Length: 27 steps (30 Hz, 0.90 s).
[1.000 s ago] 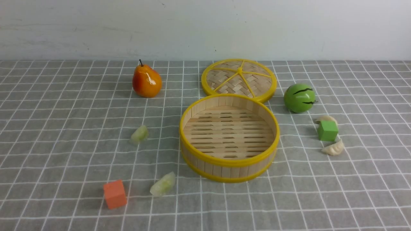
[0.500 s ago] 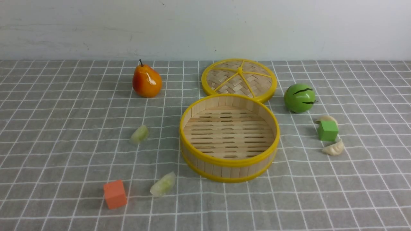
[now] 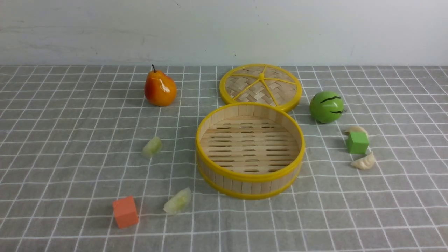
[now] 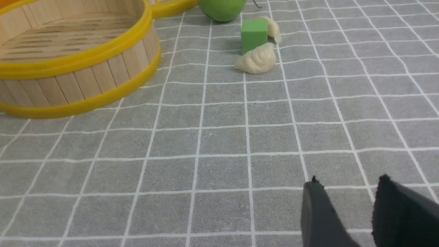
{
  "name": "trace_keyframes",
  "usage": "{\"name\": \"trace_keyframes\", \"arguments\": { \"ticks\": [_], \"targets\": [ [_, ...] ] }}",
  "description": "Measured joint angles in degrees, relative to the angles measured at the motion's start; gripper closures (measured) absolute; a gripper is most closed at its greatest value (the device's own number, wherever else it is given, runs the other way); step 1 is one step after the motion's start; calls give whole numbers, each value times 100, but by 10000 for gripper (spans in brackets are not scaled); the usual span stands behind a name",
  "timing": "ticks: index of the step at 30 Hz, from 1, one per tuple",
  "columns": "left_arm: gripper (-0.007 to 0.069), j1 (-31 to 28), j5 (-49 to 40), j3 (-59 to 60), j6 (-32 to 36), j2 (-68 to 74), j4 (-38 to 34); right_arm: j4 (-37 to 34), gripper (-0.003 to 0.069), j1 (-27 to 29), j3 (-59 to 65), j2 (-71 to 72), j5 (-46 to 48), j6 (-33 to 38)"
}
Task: Put the dumplings into the steamer on the table with the grey tablecloth.
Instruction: 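Reach for and grasp a dumpling on the table with the left gripper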
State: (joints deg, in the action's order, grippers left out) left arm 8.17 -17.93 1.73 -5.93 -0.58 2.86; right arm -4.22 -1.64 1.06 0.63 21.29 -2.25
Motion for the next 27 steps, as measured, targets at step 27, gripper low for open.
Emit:
{"name": "trace_keyframes", "arguments": {
  "ticks": [27],
  "targets": [
    [408,0,4752,-1071,-3315,667,84,82,594,0,-1156,-344,-4536,-2074]
  ]
}}
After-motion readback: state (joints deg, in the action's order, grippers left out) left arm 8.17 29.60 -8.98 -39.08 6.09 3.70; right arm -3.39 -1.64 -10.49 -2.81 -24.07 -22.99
